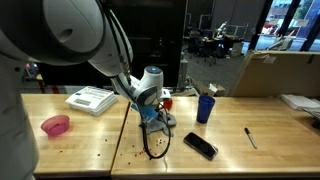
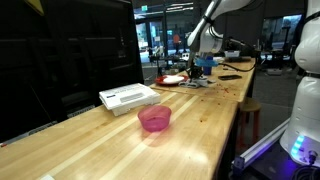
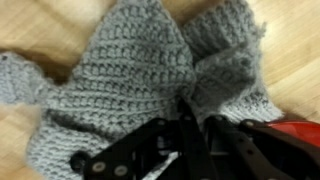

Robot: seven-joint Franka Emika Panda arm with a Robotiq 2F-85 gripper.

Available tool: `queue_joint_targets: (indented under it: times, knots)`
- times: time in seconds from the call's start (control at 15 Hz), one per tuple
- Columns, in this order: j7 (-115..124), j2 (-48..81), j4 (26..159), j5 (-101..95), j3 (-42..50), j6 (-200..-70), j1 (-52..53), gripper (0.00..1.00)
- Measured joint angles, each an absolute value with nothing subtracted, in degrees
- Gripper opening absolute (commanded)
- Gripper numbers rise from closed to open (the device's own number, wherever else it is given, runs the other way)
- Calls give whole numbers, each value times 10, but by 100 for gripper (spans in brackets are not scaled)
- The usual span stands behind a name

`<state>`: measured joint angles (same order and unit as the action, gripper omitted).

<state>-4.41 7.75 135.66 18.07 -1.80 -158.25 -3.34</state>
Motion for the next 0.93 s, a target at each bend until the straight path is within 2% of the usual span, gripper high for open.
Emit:
queue_joint_targets:
  times: [0.53, 0.93]
  knots:
    - [42, 14, 1407, -5, 28, -1568, -34, 2]
    - [61, -15, 1433, -40, 35, -1561, -34, 2]
